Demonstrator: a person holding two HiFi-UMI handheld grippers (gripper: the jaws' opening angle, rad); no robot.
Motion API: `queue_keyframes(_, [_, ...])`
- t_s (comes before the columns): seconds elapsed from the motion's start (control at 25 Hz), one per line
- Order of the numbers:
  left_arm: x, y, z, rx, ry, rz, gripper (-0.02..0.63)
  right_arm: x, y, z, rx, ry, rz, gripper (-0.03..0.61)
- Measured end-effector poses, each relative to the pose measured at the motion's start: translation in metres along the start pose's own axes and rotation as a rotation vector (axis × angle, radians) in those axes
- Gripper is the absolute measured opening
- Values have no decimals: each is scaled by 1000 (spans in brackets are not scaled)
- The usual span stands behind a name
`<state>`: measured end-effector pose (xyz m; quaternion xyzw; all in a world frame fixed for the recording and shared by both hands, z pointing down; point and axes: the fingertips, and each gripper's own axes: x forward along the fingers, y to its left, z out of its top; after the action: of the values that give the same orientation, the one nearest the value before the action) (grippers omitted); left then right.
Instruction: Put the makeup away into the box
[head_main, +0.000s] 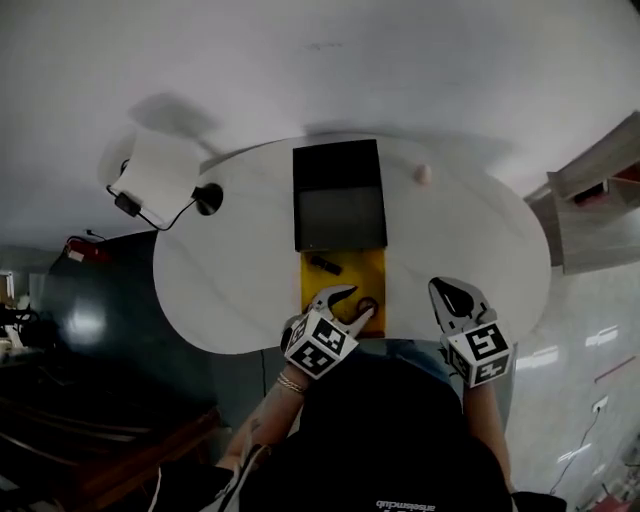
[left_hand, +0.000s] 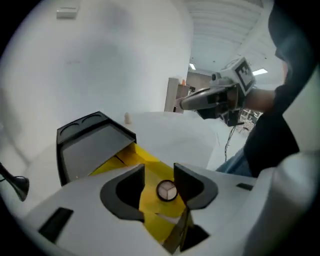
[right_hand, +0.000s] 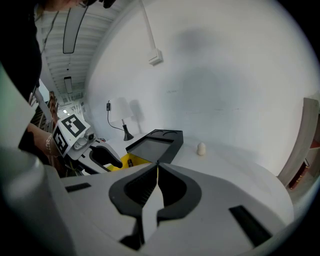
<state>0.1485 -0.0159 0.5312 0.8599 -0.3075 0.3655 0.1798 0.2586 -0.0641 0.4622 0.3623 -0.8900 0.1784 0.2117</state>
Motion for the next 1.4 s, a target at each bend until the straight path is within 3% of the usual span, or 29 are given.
queue_keyframes(0.24, [-18, 14, 24, -27, -111, 84, 72, 5, 0, 2, -16, 3, 13, 23])
queue_keyframes(0.36, [-24, 17, 32, -40, -142, 102, 51, 6, -1, 4, -22, 1, 20, 23])
queue_keyframes(0.56, [-32, 19, 43, -14, -138, 122, 34, 7, -6, 5, -33, 5, 30, 23])
queue_keyframes(0.92, [-43, 19, 71, -25, -201, 126, 17, 3, -27, 11, -37, -10, 33, 23])
queue_keyframes(1.08, [-39, 19, 70, -7, -176, 140, 17, 3, -41, 11, -54, 7, 27, 23])
queue_keyframes(1.4, [-41, 20, 83, -102, -276, 134, 17, 5, -68, 11, -76, 26, 31, 23])
